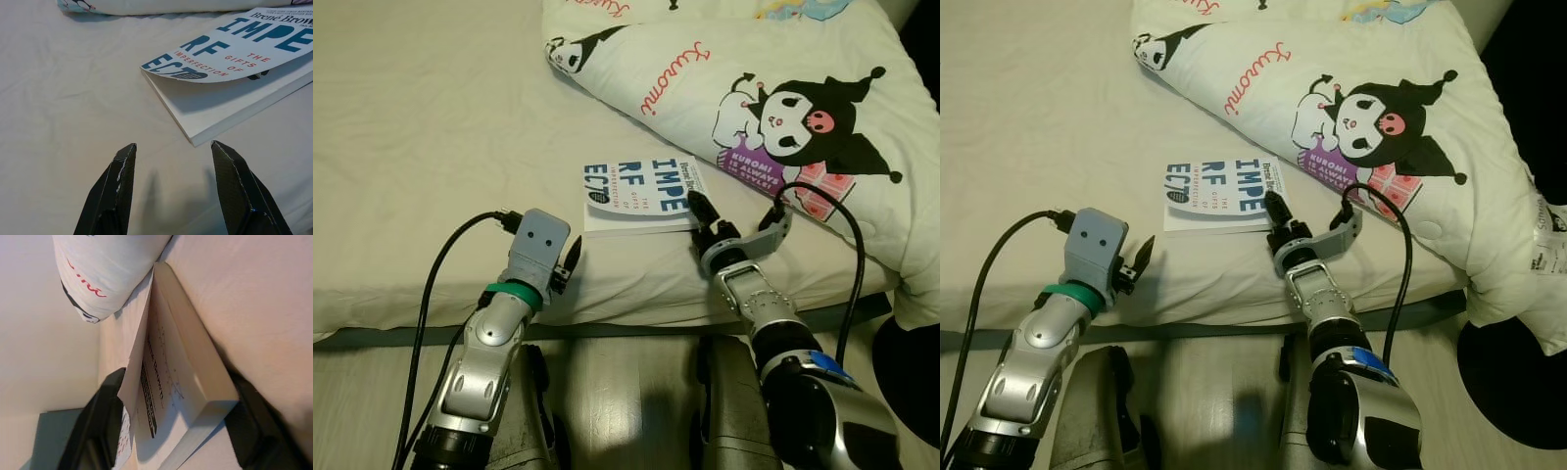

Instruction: Clean up the room

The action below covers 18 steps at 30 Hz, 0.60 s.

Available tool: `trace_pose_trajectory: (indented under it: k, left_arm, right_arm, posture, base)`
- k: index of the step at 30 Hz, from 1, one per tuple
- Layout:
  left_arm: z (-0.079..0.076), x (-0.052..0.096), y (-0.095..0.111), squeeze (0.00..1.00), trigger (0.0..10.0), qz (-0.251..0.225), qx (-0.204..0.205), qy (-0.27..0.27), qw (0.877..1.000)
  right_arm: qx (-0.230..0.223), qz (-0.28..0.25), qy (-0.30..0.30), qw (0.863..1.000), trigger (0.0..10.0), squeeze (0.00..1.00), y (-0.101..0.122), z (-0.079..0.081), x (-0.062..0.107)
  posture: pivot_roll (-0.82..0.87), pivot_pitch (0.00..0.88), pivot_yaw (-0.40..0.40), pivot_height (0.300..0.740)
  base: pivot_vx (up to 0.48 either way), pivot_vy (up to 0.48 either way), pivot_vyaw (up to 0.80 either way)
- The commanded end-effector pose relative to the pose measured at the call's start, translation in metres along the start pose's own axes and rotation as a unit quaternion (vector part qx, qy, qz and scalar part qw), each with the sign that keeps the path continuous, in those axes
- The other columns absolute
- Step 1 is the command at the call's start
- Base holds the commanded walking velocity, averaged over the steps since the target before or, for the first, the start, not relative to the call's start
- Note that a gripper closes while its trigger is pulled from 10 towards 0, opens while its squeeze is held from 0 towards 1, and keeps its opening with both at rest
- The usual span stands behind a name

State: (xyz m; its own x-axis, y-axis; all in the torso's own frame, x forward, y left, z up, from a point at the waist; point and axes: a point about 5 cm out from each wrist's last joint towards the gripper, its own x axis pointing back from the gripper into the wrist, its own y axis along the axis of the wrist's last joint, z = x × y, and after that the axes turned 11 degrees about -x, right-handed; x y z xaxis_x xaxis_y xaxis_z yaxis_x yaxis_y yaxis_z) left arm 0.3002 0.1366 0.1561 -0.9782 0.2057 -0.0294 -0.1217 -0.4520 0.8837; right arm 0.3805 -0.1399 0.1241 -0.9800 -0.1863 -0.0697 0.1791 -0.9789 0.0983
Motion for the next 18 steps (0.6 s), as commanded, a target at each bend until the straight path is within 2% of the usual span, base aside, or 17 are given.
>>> trace_pose_trajectory:
  k: [1,18]
  left_arm:
    - [-0.0031,0.0043,-0.0038,0.0,10.0,0.011,0.0,-0.005,1.0]
    - [-0.0051,0.0021,-0.0026,0.0,10.0,0.01,0.002,-0.004,1.0]
  right_arm:
    - [-0.012,-0.004,-0.01,1.0,0.0,0.0,0.0012,-0.0088,0.0047]
    - [-0.007,0.033,0.048,0.998,0.0,0.0,0.0004,0.0008,0.0029]
  posture:
    - [0.06,0.276,0.102,0.505]
    - [0.05,0.264,0.098,0.505]
  base:
    - [0.0,0.0,0.0]
    - [0.0,0.0,0.0]
